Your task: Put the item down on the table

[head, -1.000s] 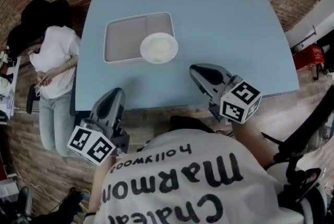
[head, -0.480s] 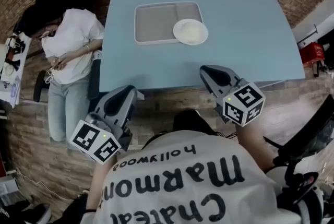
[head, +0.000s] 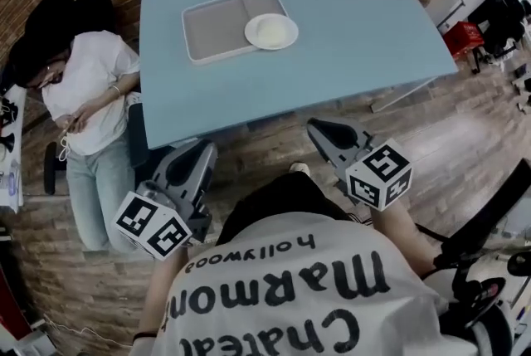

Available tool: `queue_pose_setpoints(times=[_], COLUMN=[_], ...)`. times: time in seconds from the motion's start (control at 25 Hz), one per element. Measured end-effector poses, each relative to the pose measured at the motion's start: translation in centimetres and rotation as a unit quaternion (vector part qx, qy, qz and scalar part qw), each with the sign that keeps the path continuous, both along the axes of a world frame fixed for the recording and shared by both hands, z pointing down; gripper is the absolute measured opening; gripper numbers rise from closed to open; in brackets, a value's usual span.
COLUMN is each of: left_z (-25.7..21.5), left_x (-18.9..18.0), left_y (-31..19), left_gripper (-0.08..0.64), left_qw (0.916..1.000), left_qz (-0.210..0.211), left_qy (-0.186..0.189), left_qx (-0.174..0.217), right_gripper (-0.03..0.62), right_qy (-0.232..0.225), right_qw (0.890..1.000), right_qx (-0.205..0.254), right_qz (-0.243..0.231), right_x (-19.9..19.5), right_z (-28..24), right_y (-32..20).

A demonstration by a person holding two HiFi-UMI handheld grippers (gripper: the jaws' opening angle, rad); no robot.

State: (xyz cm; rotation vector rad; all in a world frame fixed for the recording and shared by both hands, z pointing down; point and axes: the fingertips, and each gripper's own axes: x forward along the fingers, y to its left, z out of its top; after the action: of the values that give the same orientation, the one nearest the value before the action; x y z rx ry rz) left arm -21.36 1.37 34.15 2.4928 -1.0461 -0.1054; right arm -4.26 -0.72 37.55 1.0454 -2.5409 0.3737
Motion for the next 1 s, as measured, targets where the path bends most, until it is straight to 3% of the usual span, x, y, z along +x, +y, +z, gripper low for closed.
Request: queue_pose_setpoints(times=[0.24,0.56,1.0], left_z=[0.3,1.8,1.8], left_x=[0.6,-0.3,0.4], left_y=[0.7,-0.5,0.8], left_gripper=[0.015,0.015,0.015], left_qw=[0.9999,1.0000,0.9999], left_qz=[0.010,-0.005,-0.004], left_qy=[0.004,-0.005,-0.006], left_qx=[0.001,-0.003,-0.009], right_gripper=[0.012,0.011,0.009], right_qy=[-0.032,-0.002,-0.015], right_qw=[0.999,0.999,1.000], right_qx=[0.014,0.015,0.011], right_qz=[0.029,0.035,0.022], right_x=[0.9,2.2,1.6], right_z=[-1.0,-0.3,-0.1], right_y=[1.4,-0.6,0.5])
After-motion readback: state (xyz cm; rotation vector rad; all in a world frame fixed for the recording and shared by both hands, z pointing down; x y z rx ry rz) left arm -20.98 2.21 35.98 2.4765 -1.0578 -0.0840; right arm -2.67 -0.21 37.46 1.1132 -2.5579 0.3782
